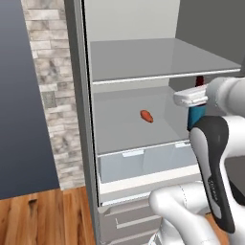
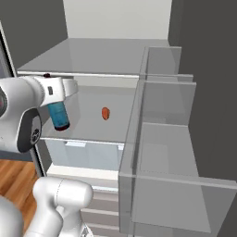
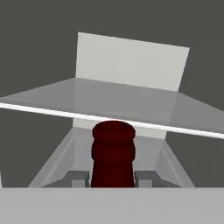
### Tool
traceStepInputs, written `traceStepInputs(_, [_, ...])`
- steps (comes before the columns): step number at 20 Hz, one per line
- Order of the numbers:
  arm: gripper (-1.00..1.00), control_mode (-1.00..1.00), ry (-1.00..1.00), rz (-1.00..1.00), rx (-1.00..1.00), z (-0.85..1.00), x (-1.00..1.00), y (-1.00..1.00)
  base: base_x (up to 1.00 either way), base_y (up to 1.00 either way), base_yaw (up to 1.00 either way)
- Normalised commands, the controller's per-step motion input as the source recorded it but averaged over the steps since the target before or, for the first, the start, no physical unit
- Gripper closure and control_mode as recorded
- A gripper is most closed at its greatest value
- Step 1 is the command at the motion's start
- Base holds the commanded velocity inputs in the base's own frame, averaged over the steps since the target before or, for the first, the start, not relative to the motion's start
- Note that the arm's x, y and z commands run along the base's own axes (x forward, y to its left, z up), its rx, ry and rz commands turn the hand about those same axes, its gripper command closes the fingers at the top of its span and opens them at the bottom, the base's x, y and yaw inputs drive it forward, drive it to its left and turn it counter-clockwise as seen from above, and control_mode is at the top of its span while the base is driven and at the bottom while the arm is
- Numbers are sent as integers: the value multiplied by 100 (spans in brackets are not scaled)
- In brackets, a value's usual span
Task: Place the beer on the top shelf of the fridge to keep it out of children's reach, and place the sweet potato and lime on lower shelves for easy access.
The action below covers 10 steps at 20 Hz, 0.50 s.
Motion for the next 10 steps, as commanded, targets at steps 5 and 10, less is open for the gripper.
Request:
traceStepInputs(5, [100, -100, -7, 0, 1, 71, 19, 0, 0, 0, 0])
traceStepInputs(10, [100, -100, 0, 0, 4, 70, 36, 0, 0, 0, 0])
